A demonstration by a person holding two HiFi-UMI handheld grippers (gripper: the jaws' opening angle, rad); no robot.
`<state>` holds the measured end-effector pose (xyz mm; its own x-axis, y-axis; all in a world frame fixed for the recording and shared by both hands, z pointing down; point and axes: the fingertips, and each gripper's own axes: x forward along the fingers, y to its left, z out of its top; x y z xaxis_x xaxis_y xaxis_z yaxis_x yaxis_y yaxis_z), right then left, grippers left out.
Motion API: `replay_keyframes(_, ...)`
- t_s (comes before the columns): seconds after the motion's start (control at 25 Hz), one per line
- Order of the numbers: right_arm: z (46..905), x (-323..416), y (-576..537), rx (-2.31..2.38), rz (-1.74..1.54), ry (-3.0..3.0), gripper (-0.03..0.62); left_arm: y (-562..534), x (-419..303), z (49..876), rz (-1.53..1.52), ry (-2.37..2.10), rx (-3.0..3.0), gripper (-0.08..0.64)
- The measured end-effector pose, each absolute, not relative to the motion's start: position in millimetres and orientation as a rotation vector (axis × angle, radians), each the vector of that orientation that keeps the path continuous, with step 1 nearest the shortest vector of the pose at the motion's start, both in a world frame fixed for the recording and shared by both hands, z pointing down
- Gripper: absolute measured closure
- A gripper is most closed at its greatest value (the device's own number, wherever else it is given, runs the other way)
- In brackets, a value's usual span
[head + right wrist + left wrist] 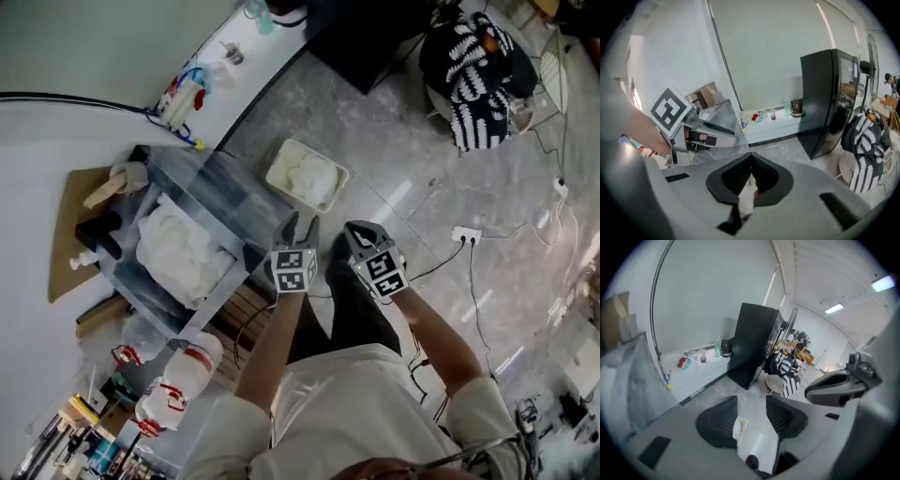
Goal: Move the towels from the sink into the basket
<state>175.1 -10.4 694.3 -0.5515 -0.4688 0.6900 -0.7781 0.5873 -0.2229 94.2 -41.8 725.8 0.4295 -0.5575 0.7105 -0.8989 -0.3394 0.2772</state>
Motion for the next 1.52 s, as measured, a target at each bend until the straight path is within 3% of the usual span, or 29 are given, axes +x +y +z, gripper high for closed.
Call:
replay_keyframes(0.44, 511, 92, -11, 0.92, 0.53, -2.452, 0.597, -23, -44, 513, 0.474, -1.538, 2.122, 0.498)
replay_keyframes(0.92, 386, -17, -3, 0.884, 0.292, -2.602, 0.597, 25, -190, 376, 0.265, -1.715, 2.186, 0.535)
replay_keyframes(1.2, 375, -59, 5, 0.838, 0.22, -2.611, 0.597, 36, -242, 364, 0.22, -1.777, 2.184, 0.535)
replay_keyframes(1.52, 397, -85, 12, 0.826, 0.252, -2.551, 0.597, 45, -295, 432, 0.433, -1.776, 2.075, 0.534)
